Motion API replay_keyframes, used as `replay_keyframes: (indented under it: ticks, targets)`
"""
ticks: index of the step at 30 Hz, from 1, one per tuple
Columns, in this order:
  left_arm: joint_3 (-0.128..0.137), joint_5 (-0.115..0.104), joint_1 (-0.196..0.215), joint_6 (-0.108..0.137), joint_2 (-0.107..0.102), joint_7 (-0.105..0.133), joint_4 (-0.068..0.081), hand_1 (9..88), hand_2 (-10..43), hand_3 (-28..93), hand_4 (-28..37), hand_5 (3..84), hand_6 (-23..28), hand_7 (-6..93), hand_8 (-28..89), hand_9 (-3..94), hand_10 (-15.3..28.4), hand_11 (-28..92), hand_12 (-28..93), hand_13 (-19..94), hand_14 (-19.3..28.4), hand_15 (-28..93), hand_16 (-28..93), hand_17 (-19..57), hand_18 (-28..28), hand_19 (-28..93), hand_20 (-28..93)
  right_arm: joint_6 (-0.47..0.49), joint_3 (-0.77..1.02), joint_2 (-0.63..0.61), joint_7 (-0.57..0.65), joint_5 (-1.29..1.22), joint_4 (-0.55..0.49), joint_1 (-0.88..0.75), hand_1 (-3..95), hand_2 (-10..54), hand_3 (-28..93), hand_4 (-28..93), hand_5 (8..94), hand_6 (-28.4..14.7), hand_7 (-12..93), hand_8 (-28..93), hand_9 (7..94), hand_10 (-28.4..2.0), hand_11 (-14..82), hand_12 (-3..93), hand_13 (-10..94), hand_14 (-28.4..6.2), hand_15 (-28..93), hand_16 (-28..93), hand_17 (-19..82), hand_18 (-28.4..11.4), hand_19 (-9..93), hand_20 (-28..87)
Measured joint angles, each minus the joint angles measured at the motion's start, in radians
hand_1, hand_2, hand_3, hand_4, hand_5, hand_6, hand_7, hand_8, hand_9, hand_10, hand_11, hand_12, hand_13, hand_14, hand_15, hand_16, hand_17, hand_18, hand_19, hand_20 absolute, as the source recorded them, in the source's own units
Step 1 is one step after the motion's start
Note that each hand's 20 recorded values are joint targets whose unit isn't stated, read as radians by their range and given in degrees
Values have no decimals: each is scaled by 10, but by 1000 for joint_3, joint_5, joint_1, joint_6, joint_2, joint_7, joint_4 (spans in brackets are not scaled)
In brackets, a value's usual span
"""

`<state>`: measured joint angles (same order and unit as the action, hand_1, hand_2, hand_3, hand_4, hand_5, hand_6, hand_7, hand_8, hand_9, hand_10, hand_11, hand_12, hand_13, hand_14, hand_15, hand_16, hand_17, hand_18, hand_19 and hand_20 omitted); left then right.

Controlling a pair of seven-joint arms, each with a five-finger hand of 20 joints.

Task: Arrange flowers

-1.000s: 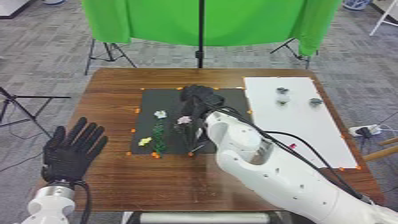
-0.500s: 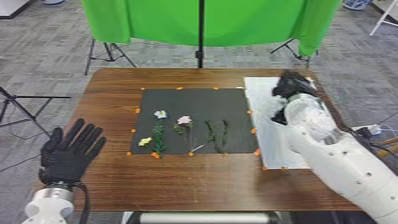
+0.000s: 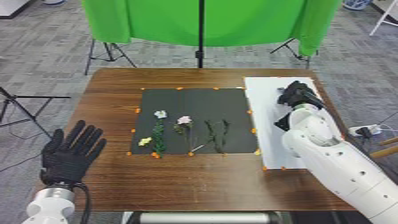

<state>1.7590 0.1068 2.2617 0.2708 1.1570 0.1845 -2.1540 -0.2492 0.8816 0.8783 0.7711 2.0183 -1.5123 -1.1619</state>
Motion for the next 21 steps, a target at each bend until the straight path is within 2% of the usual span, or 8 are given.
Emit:
replay_keyframes:
  ticks: [2,3,7,10,21]
  targets:
    - [0,-8,2,5,0,4,0,277,144,717,-283,447,101,122,-77,381,162,185,128,284,153,317,-50,-49,129,271,140,0,-28,3,-3,13,11,14,618,-95,630,-282,721,-16,274,-17,726,-116,122,225,633,-99,292,268,264,-218,742,272]
    - [0,-10,3,5,1,4,-1,277,145,716,-283,447,102,123,-77,381,162,185,127,284,153,318,-50,-49,129,271,140,0,-48,5,-3,25,20,24,642,-95,631,-282,753,-10,325,19,791,-110,85,302,671,-82,269,345,275,-215,750,298]
    - [-1,-11,4,5,1,5,-1,277,144,717,-283,448,102,122,-77,382,162,185,127,284,153,319,-51,-49,129,271,140,12,-75,21,-1,60,46,50,659,-95,635,-283,762,-2,368,67,829,-99,89,360,700,-77,299,389,285,-218,773,324]
    - [-1,-11,5,4,2,5,-1,277,145,716,-283,448,102,122,-77,382,162,185,126,284,153,319,-52,-49,129,272,140,17,-61,26,-3,63,28,46,652,-95,651,-283,762,-2,368,76,835,-103,114,394,704,-82,339,399,290,-226,793,341]
    - [1,-11,11,4,2,4,-5,277,145,716,-283,449,102,122,-77,382,162,185,126,284,153,318,-52,-48,129,271,139,25,-72,6,-81,2,-280,23,648,-95,669,-283,755,-14,367,83,834,-105,141,430,700,-85,393,400,295,-231,809,355]
